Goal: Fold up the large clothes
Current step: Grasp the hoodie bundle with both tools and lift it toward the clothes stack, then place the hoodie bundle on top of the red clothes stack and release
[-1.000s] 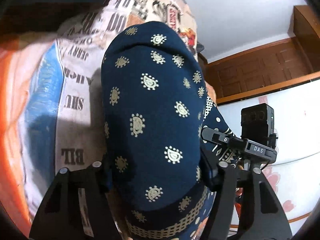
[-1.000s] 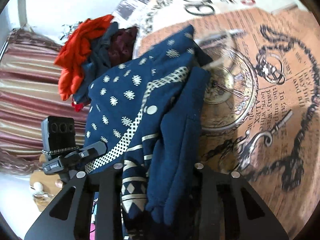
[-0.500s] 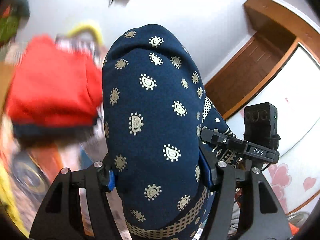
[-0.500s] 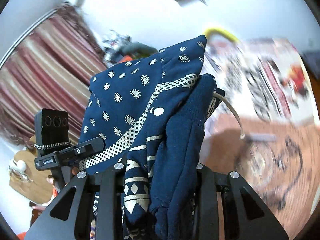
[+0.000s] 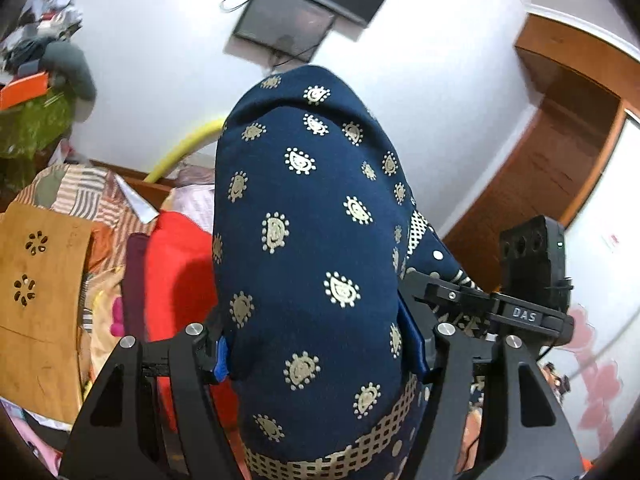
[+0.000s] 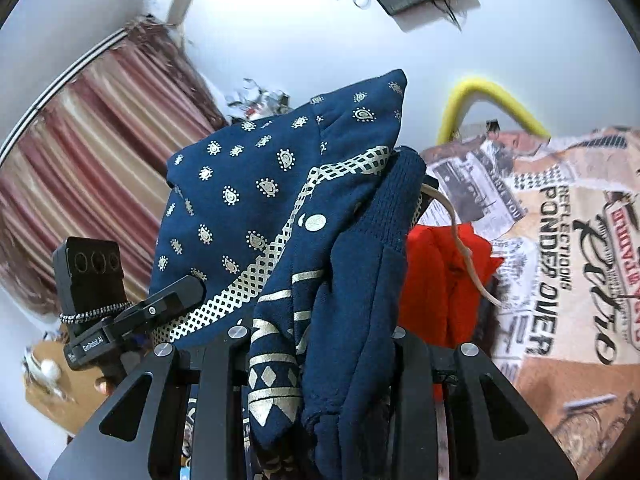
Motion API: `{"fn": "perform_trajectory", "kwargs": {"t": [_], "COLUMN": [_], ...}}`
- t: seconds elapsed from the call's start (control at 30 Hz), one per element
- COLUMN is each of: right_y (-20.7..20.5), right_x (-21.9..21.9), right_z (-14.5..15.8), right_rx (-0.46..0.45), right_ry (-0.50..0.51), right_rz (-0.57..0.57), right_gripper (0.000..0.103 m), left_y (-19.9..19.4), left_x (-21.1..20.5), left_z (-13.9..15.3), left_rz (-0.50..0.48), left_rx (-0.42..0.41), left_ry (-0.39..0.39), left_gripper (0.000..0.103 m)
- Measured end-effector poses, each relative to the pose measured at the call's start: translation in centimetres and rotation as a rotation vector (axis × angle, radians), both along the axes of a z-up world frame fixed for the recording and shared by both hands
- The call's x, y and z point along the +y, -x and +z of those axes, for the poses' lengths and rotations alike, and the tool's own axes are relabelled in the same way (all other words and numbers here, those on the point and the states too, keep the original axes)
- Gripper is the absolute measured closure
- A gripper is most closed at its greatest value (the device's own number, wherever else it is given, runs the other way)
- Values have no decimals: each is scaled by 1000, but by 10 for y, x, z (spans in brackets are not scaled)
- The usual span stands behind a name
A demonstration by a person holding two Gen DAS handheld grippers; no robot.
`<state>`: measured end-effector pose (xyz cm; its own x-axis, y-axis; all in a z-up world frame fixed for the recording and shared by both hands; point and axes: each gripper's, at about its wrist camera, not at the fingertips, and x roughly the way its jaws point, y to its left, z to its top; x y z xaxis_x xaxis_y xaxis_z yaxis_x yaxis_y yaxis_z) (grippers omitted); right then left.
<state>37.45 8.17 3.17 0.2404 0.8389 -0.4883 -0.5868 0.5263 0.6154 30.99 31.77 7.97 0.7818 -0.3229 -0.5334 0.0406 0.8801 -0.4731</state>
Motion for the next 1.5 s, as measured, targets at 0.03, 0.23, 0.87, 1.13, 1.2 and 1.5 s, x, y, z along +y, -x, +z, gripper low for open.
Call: {"fn": "perform_trajectory", "kwargs": {"t": [0.03,0.23,0.87,1.13,1.2,1.5], "right_y": [-7,-51,48,152,173,272], "right_x": [4,35,-42,-82,-93,-124], "right_z": [-7,-88,13,98,109,117], "right_rx": [19,148,-115,-378,-435,-661], "right_ry": [4,109,216,133,100,5], "right_rz": [1,-11,-90,-108,-112,-171], "right_gripper": [76,75,65,65,65,65], "left_y": [-4,-58,17,127,154,284], "left_x": [8,53,10,-65,-81,-168], "left_z": [-13,-111,-31,63,78,106], "left_rz": [4,19,178,159,157,280], "left_rx": [16,212,245,4,-60,-382], "left_ry": [6,93,-199,-296,-317,-478], "left_gripper": [37,36,29,28,28,28]}}
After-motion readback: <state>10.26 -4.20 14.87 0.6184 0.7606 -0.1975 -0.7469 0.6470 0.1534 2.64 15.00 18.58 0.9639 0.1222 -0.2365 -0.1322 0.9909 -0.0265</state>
